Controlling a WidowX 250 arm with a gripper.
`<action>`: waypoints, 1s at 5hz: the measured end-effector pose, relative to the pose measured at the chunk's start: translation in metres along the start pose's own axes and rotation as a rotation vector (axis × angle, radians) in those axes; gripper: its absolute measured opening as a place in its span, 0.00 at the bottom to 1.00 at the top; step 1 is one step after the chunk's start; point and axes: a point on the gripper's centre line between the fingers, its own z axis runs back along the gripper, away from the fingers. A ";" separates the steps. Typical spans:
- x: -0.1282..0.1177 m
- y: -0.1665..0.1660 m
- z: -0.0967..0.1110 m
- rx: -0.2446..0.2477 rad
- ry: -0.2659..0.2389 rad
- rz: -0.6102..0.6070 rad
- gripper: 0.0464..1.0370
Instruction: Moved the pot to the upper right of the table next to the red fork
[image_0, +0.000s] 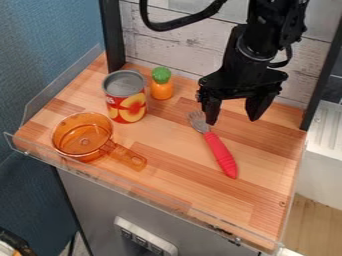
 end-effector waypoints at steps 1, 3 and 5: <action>-0.005 0.001 -0.010 0.019 0.022 -0.010 0.96; 0.027 0.044 -0.009 -0.023 0.075 0.005 0.96; 0.060 0.092 -0.013 0.011 0.031 -0.032 0.96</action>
